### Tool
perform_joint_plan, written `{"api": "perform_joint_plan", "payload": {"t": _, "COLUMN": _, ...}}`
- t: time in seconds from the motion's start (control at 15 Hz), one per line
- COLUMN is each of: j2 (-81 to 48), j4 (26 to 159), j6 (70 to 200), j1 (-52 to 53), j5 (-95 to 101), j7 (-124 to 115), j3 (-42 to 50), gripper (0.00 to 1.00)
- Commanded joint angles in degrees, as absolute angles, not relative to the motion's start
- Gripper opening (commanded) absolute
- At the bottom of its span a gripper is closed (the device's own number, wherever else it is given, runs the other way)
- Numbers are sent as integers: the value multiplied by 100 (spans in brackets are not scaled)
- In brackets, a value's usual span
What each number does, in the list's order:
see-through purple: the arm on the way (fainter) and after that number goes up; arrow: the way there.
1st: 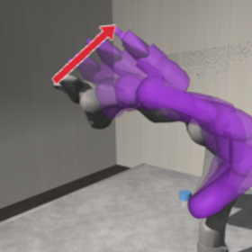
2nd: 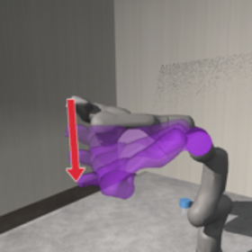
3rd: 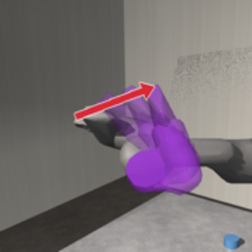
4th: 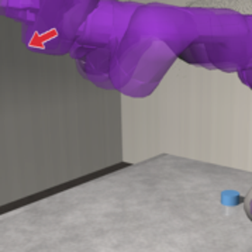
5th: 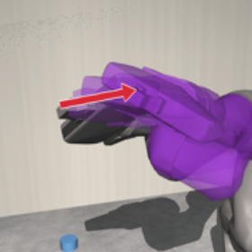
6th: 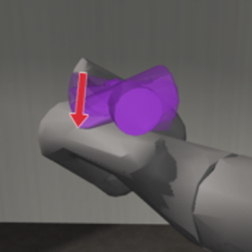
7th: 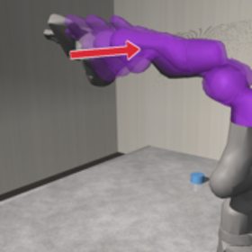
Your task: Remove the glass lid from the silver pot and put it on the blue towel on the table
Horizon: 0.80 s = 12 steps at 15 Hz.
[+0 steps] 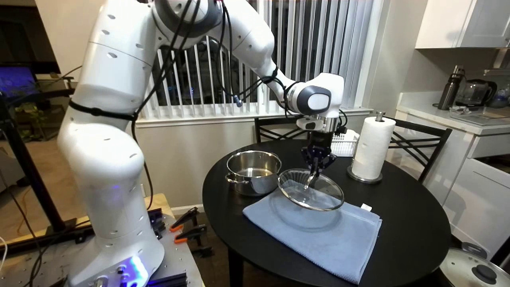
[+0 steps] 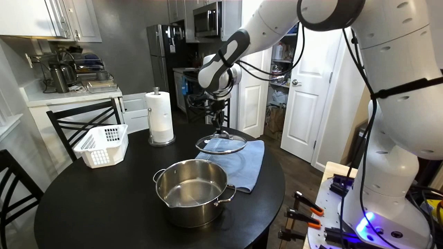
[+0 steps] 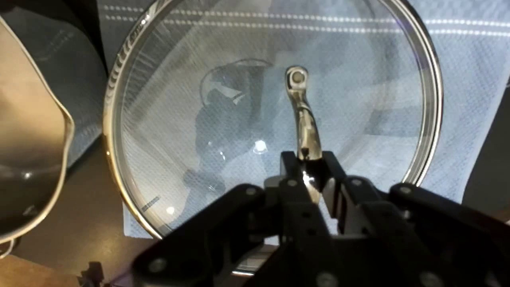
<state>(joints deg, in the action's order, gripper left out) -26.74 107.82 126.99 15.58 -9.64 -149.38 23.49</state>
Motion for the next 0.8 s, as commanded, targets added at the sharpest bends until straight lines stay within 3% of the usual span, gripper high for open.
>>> {"api": "perform_joint_plan", "payload": {"t": 0.0, "j2": -3320, "j4": 10036, "j6": 12215, "j1": 2770, "j5": -1807, "j7": -14938, "j3": 3316, "gripper": 7}}
{"api": "perform_joint_plan", "payload": {"t": 0.73, "j2": -3517, "j4": 11183, "j6": 12093, "j1": 5003, "j5": -3587, "j7": -14940, "j3": 5570, "gripper": 7}}
